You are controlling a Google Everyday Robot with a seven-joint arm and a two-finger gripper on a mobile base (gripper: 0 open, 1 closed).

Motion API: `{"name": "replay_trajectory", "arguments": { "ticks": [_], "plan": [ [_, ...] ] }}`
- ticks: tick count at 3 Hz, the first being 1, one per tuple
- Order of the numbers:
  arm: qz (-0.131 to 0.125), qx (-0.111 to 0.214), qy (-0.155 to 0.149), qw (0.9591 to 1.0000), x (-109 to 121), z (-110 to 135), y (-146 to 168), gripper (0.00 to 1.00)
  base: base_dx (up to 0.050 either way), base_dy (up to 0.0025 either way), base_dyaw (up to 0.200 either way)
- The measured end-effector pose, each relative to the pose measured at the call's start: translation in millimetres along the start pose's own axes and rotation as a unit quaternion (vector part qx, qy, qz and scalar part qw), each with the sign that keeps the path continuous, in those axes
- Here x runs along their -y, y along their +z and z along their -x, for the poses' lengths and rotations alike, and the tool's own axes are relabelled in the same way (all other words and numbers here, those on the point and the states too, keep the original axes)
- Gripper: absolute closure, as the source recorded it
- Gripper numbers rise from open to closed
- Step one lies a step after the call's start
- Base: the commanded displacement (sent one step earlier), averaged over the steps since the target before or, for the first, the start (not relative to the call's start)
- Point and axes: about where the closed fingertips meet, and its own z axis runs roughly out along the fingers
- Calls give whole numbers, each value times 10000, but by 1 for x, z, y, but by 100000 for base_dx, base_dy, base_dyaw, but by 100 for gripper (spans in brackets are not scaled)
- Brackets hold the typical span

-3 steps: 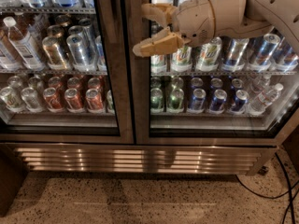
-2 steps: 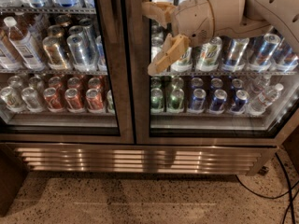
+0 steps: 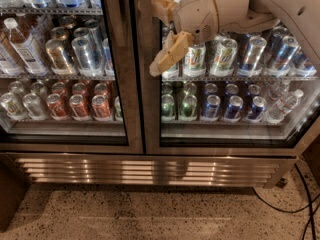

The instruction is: Open right fridge door

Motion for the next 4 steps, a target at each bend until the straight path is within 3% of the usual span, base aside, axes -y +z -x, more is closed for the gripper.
{"name": "replay_trajectory", "arguments": {
  "ticks": [1, 4],
  "plan": [
    [146, -63, -15, 9999, 3, 3, 6, 0, 0, 0, 0],
    [180, -79, 92, 9998, 2, -5, 7, 0, 0, 0, 0]
  ]
}}
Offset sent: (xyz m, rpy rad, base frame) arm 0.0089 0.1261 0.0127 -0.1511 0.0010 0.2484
